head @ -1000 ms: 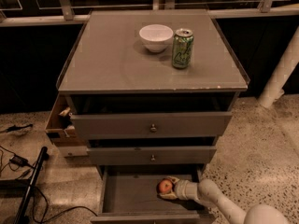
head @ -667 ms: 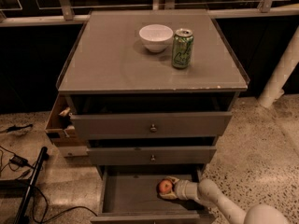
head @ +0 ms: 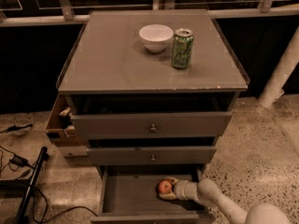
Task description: Pick apple from bottom drawer and place on counter
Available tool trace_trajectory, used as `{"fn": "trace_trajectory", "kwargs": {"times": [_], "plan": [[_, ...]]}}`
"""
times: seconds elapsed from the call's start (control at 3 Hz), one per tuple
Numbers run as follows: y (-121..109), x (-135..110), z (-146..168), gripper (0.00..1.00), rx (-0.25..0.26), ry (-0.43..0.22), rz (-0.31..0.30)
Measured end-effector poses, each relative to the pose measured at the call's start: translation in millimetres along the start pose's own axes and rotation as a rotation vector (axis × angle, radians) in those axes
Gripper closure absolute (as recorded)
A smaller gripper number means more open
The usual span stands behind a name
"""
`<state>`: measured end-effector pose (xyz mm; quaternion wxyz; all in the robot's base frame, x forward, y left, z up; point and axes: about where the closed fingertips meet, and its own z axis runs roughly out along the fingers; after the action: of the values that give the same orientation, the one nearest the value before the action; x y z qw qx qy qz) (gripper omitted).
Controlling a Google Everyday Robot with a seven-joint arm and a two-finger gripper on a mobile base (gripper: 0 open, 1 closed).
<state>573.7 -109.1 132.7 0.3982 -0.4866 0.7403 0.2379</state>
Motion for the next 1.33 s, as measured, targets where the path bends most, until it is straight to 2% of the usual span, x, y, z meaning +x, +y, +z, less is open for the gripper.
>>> {"fn": "trace_trajectory", "kwargs": {"times": [0.33, 0.67, 1.0, 1.33], "plan": [[-7.2, -16.8, -34.3, 1.00, 0.023, 0.032, -0.010], [-25.7, -73.5, -107.7, 1.00, 0.090, 0.109, -0.076], [-8.9, -156.3, -147.9, 1.00, 0.072, 0.095, -0.164], [7.4, -181.4, -160.1, 1.00, 0.041, 0.113, -0.225]]}}
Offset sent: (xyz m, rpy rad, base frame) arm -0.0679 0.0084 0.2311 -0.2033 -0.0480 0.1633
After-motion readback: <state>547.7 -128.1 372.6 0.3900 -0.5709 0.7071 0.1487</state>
